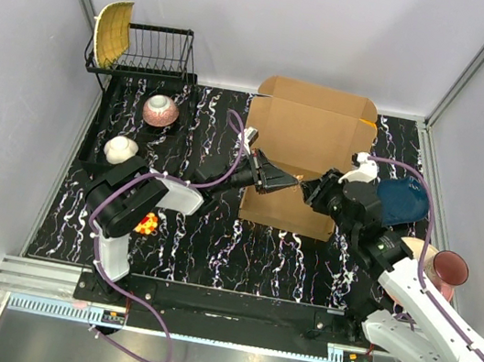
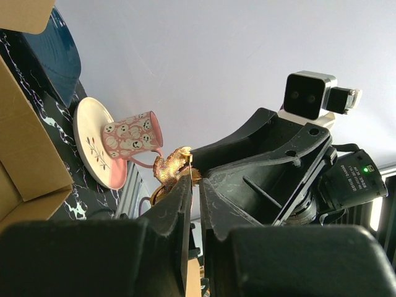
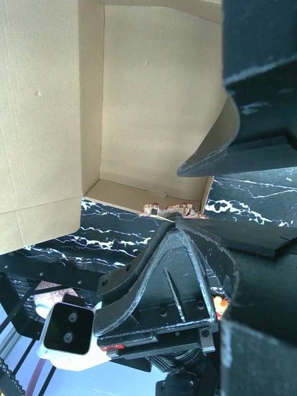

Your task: Fold the paper box

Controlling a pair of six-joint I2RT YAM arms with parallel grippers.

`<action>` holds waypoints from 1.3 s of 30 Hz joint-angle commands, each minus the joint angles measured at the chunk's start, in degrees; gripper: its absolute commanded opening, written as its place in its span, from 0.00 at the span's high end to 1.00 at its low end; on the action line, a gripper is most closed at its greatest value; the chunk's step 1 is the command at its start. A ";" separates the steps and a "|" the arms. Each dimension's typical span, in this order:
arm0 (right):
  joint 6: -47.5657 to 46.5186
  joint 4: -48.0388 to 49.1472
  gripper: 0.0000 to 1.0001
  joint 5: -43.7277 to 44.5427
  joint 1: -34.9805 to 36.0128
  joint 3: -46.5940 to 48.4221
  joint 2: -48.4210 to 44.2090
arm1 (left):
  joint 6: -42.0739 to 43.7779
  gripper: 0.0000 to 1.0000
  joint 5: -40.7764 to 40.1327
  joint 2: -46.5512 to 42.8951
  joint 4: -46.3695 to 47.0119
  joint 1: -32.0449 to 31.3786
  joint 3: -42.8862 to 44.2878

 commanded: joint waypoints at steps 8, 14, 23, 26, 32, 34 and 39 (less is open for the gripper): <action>0.50 0.39 0.67 -0.19 0.18 0.15 -0.14 | -0.21 0.88 0.43 -2.97 23.00 -0.51 0.41; 0.59 0.83 0.81 -1.06 0.18 0.15 0.22 | -0.13 0.88 0.43 -3.14 23.00 -0.51 0.24; 0.50 -0.48 1.00 -0.89 0.27 0.94 -2.77 | -0.30 0.78 0.52 -2.18 23.09 -0.34 -0.20; 0.06 -1.36 1.00 -1.24 0.27 2.17 -3.83 | -0.74 0.65 0.79 -1.39 23.09 0.10 -0.12; -0.90 -2.77 1.00 -1.59 0.18 4.11 -5.15 | -1.27 0.51 1.31 -0.68 23.09 0.98 0.15; -1.43 -3.30 1.00 -1.16 0.26 4.55 -5.58 | -1.27 0.50 1.84 -0.95 23.09 1.51 0.06; -8.89 -10.76 1.00 6.22 0.27 9.46 -1.56 | -0.92 0.44 3.86 -5.68 23.00 7.39 -5.64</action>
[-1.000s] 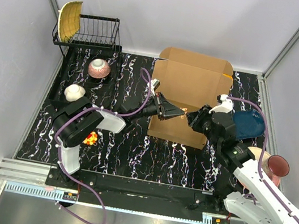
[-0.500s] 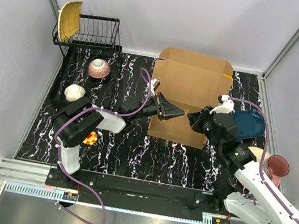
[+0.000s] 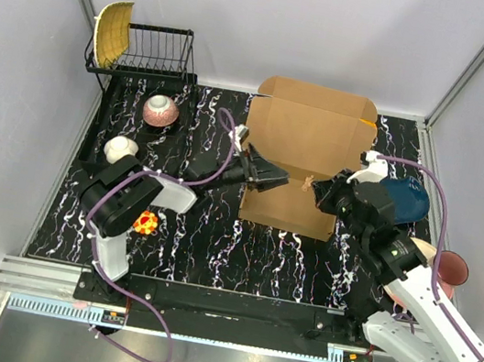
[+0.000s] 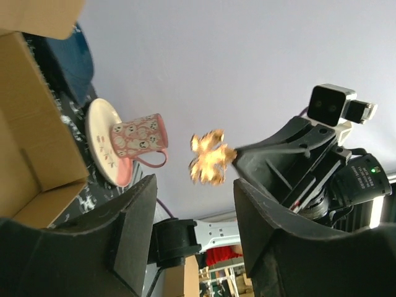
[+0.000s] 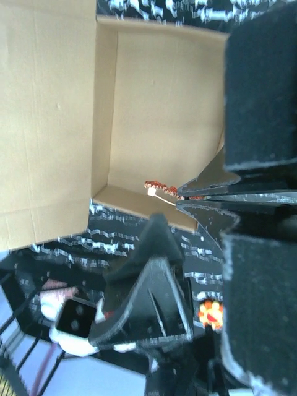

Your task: Fold the paper box

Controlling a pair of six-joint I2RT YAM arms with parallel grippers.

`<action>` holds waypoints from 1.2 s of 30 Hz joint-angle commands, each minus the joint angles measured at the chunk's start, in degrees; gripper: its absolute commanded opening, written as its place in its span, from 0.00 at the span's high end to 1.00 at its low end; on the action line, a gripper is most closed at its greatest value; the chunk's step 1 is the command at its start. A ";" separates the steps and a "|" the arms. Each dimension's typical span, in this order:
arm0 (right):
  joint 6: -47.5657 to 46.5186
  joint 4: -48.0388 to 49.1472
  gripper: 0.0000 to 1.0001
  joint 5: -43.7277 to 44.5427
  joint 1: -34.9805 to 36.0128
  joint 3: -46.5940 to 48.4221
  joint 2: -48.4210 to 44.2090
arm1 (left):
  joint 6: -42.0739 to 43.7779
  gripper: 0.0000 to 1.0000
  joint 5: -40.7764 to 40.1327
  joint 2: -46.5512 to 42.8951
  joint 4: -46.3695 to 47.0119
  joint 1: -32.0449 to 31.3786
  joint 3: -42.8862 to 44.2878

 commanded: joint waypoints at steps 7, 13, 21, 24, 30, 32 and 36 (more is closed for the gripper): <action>-14.09 -17.33 1.00 14.54 0.18 15.89 20.04 | 7.47 0.41 1.28 -22.65 12.65 12.64 -18.13; -17.17 -21.56 1.00 26.74 3.25 20.99 33.05 | 34.26 0.39 -8.10 -46.93 -36.54 8.26 -15.42; -20.51 -26.39 1.00 37.93 9.67 30.66 46.93 | 42.03 0.38 -23.76 -63.91 -58.65 6.05 -16.03; -20.70 -30.69 1.00 40.48 10.64 36.28 53.53 | 41.60 0.38 -27.97 -68.03 -63.48 5.96 -17.08; -23.33 -32.55 1.00 42.06 12.13 40.51 62.84 | 40.28 0.38 -43.09 -80.51 -74.28 5.96 -20.16; -24.12 -33.08 1.00 42.06 12.57 41.65 65.91 | 41.15 0.38 -45.47 -82.37 -76.15 5.96 -20.16; -24.65 -34.57 1.00 42.51 13.27 43.76 69.97 | 41.77 0.37 -45.30 -83.52 -78.78 6.05 -19.46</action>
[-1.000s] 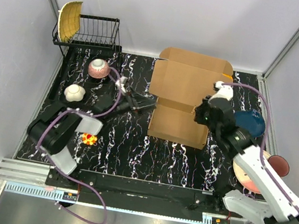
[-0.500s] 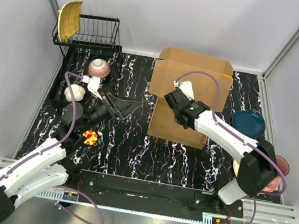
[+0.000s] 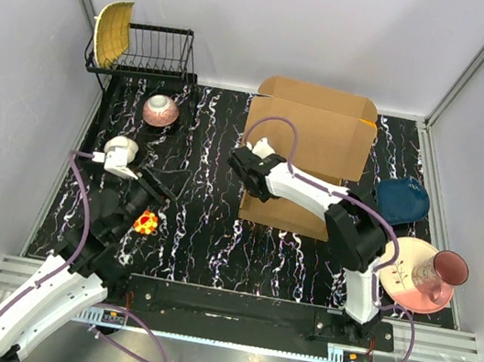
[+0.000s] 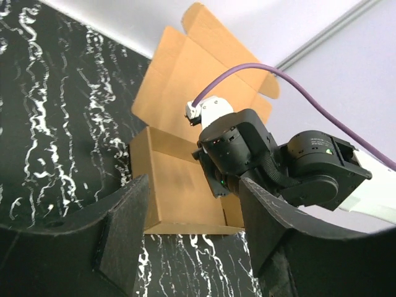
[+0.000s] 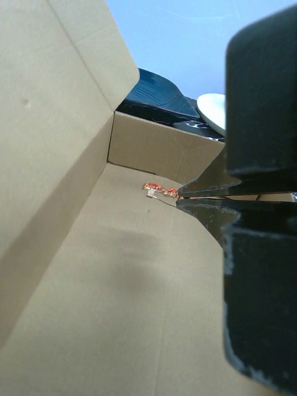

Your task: Fold the paper box

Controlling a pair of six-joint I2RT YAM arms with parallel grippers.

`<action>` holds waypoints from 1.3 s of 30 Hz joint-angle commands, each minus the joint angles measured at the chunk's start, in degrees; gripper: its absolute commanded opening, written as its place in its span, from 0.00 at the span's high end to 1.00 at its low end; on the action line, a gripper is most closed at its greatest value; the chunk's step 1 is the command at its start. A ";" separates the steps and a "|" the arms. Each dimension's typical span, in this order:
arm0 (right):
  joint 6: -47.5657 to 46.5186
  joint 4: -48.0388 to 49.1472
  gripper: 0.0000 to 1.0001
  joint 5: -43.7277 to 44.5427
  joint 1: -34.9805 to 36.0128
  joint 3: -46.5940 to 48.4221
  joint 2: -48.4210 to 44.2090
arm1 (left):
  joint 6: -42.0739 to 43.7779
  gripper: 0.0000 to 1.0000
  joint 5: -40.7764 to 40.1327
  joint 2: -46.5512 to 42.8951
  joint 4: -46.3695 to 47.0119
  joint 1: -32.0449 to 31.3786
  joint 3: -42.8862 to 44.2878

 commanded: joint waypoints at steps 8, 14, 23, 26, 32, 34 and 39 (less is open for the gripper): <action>-0.40 -4.35 0.69 -0.37 1.19 5.35 3.17 | 2.14 0.39 -4.12 -2.73 -5.05 -0.03 -0.03; 0.47 -4.44 0.51 0.06 1.19 6.58 1.32 | 2.85 0.39 -4.03 -1.85 -5.93 0.06 1.19; 10.13 -0.85 0.45 -4.84 -3.79 -0.08 -24.22 | 3.64 0.38 -3.42 4.35 -5.14 -0.03 2.86; 14.97 7.47 0.44 -20.44 -13.70 -11.05 -38.46 | 4.69 0.37 -1.14 14.47 -5.49 -0.03 7.07; 18.67 13.57 0.40 -26.66 -18.94 -30.06 -50.71 | 7.33 0.36 -3.23 31.18 -4.09 -1.34 15.17; 20.77 14.10 0.39 -26.83 -19.46 -33.49 -50.10 | 9.16 0.34 -5.43 34.95 -1.64 -2.75 16.39; 24.20 22.88 0.31 -32.79 -26.13 -39.90 -52.72 | 11.98 0.24 -12.36 39.46 0.92 -3.10 19.30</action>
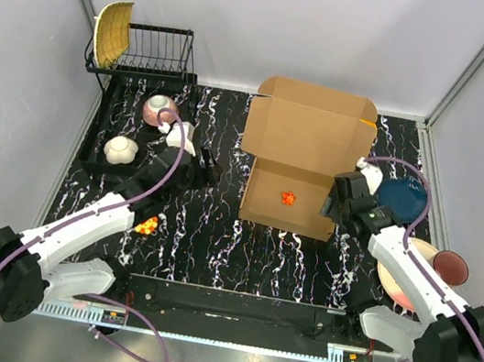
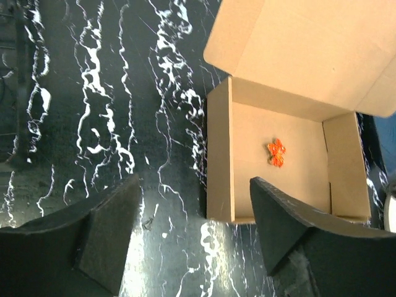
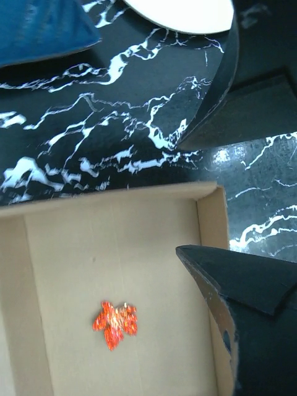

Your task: Fold the paper box

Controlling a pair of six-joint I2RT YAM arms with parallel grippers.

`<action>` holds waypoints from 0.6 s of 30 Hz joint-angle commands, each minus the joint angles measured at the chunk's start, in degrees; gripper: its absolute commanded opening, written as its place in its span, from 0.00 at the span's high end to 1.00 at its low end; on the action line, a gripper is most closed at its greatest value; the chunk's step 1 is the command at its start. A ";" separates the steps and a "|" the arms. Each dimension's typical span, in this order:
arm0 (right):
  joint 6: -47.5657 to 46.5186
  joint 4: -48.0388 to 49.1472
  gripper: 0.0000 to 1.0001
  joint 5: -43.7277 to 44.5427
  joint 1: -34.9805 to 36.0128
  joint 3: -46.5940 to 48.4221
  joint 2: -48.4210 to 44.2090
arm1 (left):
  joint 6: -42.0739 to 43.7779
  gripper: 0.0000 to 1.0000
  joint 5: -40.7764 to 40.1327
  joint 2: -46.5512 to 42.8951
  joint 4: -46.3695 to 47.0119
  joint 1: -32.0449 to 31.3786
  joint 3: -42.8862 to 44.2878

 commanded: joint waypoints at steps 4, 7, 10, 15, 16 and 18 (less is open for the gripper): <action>5.79 14.89 0.20 -13.97 -13.93 -2.76 -7.68 | 5.50 0.04 -6.76 1.33 11.34 3.30 7.04; 4.91 17.54 0.16 -12.85 -15.62 -0.66 -7.78 | 5.07 0.02 5.53 4.31 16.34 10.86 9.16; 6.66 19.55 0.16 -14.32 -17.29 -0.30 -6.72 | 7.51 0.02 13.11 9.13 21.53 15.53 11.18; 9.30 24.13 0.17 -19.86 -17.29 -2.41 -9.79 | 11.30 0.06 31.88 21.34 28.49 19.05 18.28; 9.39 23.87 0.17 -20.48 -17.38 -2.32 -10.23 | 11.83 0.07 33.76 23.12 29.02 19.23 19.61; 8.95 22.91 0.17 -22.32 -17.29 -1.88 -12.08 | 13.32 0.07 38.69 28.20 29.38 19.49 23.90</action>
